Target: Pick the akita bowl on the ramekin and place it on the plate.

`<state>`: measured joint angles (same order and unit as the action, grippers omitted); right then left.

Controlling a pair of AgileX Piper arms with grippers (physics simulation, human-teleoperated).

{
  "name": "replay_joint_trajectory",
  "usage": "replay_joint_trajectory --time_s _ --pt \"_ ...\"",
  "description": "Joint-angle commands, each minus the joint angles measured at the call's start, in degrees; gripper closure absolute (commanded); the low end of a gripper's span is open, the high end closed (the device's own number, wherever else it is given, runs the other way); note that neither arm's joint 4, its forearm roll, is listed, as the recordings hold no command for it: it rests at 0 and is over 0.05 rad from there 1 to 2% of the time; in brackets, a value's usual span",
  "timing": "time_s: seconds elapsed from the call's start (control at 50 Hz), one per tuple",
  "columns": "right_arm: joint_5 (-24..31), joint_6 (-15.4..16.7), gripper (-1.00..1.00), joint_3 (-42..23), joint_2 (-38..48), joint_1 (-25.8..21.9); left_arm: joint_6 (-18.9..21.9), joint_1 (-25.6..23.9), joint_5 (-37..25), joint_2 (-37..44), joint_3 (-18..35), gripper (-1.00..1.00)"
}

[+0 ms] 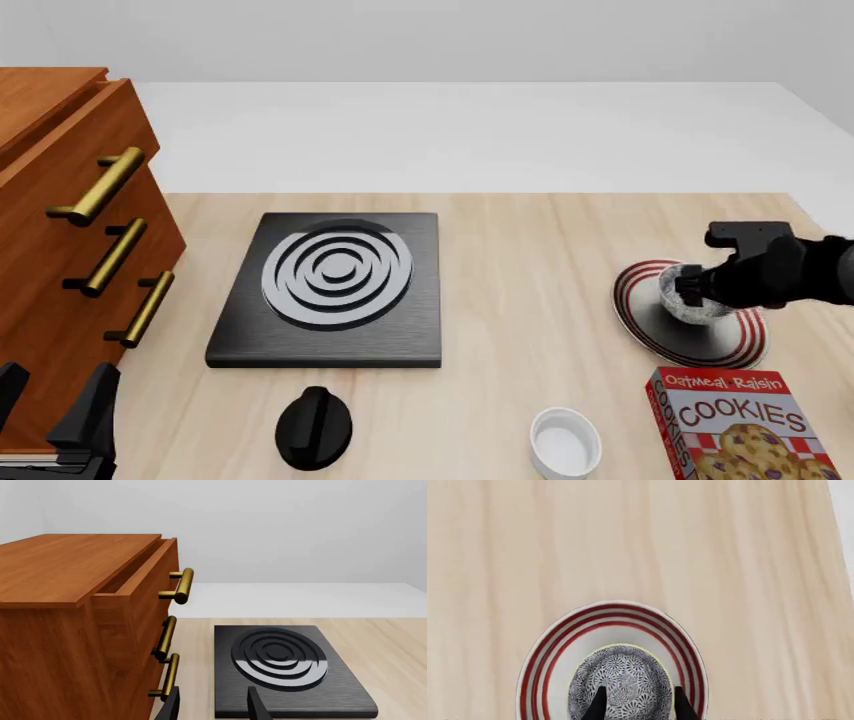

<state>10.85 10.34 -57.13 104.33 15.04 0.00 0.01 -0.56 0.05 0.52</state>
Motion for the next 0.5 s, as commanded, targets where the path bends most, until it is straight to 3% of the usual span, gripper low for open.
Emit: replay_joint_trajectory --time_s 0.02,0.28,0.5 --pt "2.9 1.7 -1.00 -1.7 -3.1 0.7 0.0 0.0 0.0 0.0 0.0 -1.00" --pt "4.2 4.0 -1.00 -2.1 -5.4 0.8 0.0 0.0 0.0 0.0 0.0 -1.00" --pt "5.2 3.4 -1.00 -1.6 -8.1 -0.3 0.0 0.0 0.0 0.0 0.0 -1.00"
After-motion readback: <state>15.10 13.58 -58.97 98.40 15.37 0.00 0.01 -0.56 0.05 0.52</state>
